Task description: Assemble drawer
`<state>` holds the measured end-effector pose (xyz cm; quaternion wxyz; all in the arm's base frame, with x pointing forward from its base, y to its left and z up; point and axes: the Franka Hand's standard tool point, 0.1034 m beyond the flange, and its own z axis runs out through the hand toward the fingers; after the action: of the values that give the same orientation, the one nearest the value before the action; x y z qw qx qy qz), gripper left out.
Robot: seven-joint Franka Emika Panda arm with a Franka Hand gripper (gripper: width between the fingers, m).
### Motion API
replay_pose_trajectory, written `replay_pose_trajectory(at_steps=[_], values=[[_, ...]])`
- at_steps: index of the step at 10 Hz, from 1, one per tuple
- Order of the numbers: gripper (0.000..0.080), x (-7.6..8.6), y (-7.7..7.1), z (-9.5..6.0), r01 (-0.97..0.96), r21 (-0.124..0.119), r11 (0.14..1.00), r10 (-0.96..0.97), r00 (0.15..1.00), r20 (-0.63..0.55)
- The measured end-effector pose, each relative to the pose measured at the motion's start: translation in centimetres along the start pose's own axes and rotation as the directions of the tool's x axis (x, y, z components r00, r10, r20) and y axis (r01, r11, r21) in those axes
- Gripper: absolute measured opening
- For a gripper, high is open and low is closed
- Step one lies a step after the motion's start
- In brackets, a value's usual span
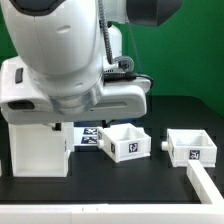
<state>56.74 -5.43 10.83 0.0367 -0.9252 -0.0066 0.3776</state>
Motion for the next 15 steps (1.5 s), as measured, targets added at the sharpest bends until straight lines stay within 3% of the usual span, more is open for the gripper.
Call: replay_pose_trajectory(at_steps=[3, 5, 6, 10, 13, 15], values=[[0.0649, 0.0, 0.6, 0.4, 0.006, -0.004, 1.0, -0.006, 1.0, 0.008], [0.0649, 0.5, 3.5, 2.3, -0.03, -0.034, 0.999, 0.032, 0.998, 0.053], [0.0649, 0.6, 4.3, 2.7, -0.043, -0.024, 0.999, 0.045, 0.996, 0.073], [0.0649, 0.7, 4.4, 3.0, -0.043, -0.024, 0.999, 0.045, 0.996, 0.076], [0.0649, -0.7, 4.0, 6.2, -0.108, -0.026, 0.994, 0.111, 0.974, 0.197], [0.0649, -0.5, 4.1, 6.5, -0.108, -0.023, 0.994, 0.111, 0.974, 0.195]])
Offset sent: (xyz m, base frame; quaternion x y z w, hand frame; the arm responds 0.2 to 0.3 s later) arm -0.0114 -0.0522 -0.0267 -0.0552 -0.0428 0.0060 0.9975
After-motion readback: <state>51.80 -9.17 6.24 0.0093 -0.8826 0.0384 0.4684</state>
